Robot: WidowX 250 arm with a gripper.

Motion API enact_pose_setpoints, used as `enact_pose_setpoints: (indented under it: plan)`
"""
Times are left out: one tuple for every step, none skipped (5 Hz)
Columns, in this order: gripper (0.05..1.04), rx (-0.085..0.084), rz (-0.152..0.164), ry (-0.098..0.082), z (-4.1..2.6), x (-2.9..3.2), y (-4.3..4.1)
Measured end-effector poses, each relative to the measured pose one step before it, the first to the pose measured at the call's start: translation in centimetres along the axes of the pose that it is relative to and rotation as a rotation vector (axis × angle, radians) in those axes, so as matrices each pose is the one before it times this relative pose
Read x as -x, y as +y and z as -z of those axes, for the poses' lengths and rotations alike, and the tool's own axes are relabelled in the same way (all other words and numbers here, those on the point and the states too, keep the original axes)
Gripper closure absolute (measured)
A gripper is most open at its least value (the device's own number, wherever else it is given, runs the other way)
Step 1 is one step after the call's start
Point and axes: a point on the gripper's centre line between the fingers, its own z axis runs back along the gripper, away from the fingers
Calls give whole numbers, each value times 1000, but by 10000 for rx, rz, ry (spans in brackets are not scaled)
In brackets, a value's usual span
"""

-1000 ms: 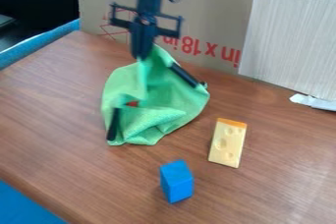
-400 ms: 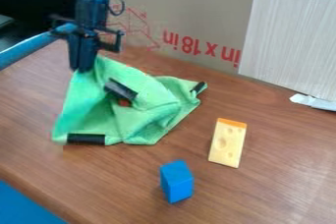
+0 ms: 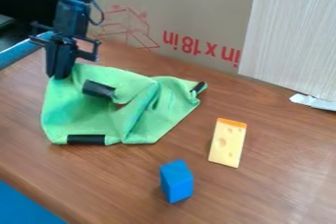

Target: Unfold the cloth from top right to bottom left

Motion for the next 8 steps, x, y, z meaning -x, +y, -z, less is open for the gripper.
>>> enact_pose_setpoints:
  plan:
    - [1032, 356, 448, 492, -209, 4, 2133]
    - [1032, 140, 600, 445, 393, 547, 1535]
    - [1032, 8, 361, 348, -55, 728, 695]
    - [1032, 13, -57, 246, 398, 758, 1173]
    - [1017, -98, 6, 555, 1866, -378, 376]
    - [880, -296, -229, 314, 1156, 252, 1037]
    - [630, 88, -543, 326, 1254, 815, 1337]
    - [327, 258, 93, 198, 155, 768, 652]
